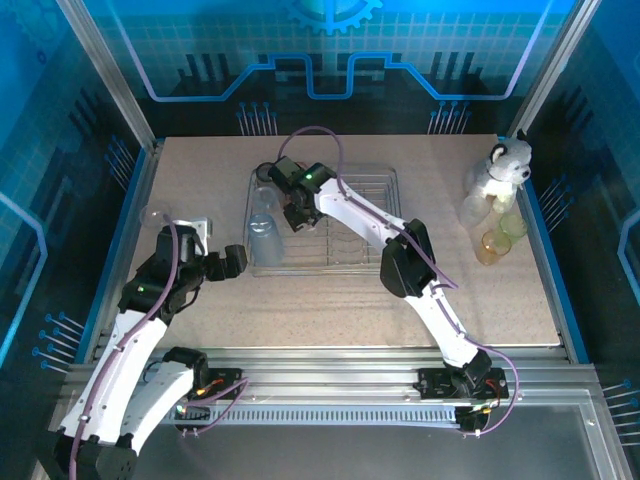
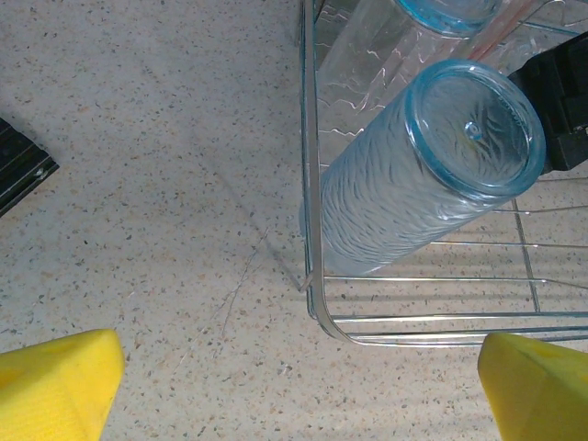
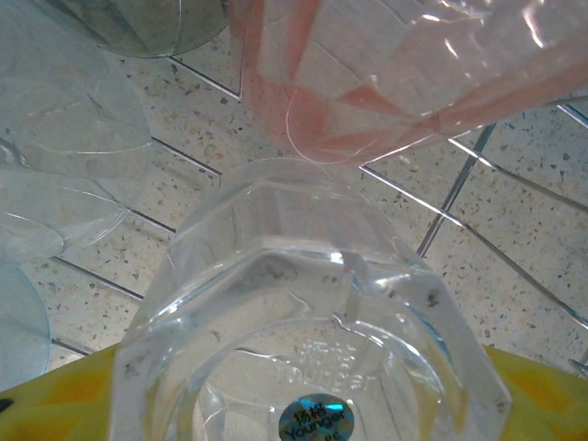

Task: Load the cups into the dish rack

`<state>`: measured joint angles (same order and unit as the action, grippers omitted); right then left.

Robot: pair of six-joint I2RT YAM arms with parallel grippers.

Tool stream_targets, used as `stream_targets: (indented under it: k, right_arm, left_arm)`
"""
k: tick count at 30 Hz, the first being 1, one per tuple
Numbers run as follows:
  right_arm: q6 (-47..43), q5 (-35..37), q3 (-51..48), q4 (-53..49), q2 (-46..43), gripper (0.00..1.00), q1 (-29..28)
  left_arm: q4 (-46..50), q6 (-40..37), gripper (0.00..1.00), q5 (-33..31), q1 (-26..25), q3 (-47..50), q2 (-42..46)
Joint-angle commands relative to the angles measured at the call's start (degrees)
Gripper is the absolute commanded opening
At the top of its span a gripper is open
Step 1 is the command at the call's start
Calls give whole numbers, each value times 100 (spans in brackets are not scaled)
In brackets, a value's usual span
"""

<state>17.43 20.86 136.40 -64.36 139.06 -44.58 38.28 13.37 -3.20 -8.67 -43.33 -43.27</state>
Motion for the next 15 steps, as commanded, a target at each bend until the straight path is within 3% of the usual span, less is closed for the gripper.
stream_targets:
  k: [1, 8, 15]
  right_arm:
    - [-91, 200, 249, 152, 173, 34, -53]
    - [-178, 156, 264, 101, 113, 68, -52]
    - [-319, 186, 256, 15, 87, 77, -56]
  left_arm:
    - [-34, -66, 99, 36, 45, 0, -6]
    - [-37, -48, 99, 50, 49, 15, -28]
    - [-32, -34, 100, 54, 49, 3, -42]
